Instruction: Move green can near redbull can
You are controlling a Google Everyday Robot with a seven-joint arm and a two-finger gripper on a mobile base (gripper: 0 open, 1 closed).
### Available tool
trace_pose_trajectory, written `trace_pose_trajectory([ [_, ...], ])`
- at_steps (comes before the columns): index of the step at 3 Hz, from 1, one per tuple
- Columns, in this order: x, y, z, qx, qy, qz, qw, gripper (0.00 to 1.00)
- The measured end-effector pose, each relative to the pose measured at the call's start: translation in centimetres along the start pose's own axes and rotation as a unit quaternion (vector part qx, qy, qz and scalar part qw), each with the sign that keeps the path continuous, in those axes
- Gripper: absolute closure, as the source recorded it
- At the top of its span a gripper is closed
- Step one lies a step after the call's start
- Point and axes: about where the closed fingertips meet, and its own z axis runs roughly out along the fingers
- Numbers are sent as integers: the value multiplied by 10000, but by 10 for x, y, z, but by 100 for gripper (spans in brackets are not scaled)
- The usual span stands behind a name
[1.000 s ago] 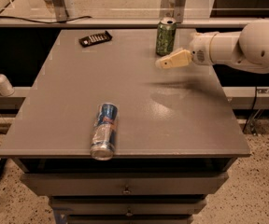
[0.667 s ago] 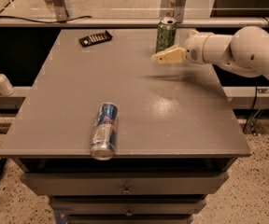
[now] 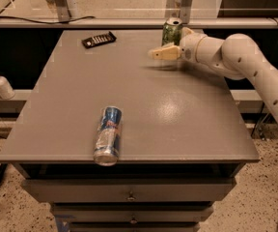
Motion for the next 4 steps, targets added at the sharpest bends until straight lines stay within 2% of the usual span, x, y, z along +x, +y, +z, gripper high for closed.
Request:
trace_pose_trajectory([
  [1, -6, -7, 20, -124, -121, 41, 9998, 18],
  [2, -11, -7, 26, -291, -68, 47, 9995, 41],
  [3, -16, 4, 21, -559, 56, 96, 9984, 64],
  [4, -19, 27, 6, -921, 43, 204, 9955, 87],
])
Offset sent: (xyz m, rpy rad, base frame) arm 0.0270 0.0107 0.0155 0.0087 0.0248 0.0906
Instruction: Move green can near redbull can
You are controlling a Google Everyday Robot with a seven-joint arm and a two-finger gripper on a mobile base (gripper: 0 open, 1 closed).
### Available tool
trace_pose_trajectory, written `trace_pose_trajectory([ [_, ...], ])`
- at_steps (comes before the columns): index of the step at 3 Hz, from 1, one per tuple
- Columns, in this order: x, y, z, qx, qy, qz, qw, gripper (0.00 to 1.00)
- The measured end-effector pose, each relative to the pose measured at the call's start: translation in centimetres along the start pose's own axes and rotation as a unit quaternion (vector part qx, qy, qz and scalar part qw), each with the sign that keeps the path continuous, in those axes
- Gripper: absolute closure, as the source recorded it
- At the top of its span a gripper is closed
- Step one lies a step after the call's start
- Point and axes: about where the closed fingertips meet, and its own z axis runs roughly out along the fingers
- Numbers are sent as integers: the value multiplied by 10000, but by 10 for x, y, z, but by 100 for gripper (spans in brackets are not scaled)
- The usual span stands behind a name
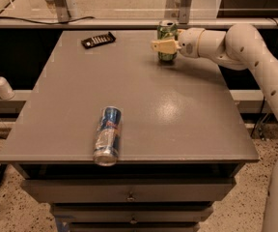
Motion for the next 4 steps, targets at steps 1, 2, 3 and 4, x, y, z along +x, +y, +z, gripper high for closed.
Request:
trace_pose_trajectory([
  [1, -5, 36, -17, -449, -117, 74, 9989, 100],
  [2, -14, 74, -38, -897, -258, 98, 9956, 100],
  [3, -26, 114, -65, -1339, -383, 167, 9901, 100],
  [4, -26, 114, -65, -1339, -383, 167, 9901, 100],
])
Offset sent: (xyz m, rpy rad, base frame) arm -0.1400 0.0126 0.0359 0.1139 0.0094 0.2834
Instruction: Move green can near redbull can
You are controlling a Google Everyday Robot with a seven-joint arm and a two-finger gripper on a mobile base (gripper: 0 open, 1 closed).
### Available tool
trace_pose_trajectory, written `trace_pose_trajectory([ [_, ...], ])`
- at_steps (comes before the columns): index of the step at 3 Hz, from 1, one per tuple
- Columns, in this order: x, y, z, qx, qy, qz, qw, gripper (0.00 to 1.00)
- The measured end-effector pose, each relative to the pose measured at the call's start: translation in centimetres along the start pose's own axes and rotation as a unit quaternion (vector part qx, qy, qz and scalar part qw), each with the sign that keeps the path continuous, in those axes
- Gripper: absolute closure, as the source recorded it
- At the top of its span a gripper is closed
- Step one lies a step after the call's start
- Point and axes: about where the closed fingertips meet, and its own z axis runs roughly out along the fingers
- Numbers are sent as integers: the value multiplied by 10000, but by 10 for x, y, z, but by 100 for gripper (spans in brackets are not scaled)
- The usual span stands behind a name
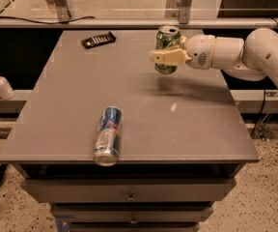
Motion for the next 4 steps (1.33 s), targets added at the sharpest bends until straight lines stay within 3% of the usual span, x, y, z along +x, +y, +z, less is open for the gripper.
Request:
trace_pose_trajectory([
  [1, 1, 10, 7, -125, -10, 61, 9999, 100],
  [2, 0, 35, 12, -294, -65, 189, 9994, 100],
  [3, -7, 73, 17, -534, -207, 280, 9980, 100],
  [4, -2, 109, 16, -700, -180, 113, 9973, 100],
])
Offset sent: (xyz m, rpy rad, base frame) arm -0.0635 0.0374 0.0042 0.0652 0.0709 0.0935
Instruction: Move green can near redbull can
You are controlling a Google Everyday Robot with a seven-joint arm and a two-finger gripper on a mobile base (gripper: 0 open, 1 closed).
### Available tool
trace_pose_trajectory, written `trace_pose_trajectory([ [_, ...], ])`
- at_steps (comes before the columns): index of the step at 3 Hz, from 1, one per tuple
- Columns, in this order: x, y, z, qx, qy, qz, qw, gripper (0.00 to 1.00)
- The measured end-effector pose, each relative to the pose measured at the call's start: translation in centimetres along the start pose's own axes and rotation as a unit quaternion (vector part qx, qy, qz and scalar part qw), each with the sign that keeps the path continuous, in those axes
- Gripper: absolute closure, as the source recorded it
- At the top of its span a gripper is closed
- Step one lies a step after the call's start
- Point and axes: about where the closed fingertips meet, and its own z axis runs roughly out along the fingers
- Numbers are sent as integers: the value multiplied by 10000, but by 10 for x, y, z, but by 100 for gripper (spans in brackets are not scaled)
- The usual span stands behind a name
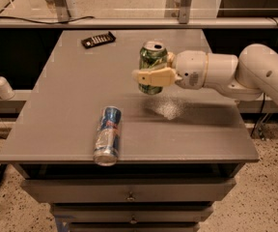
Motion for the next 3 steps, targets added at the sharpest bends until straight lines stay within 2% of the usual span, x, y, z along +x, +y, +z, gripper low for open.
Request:
trace_pose_trajectory([
  [1, 15, 27, -2, -135, 147, -293, 9994, 100],
  [3, 42, 65, 2, -379, 198, -487, 9979, 100],
])
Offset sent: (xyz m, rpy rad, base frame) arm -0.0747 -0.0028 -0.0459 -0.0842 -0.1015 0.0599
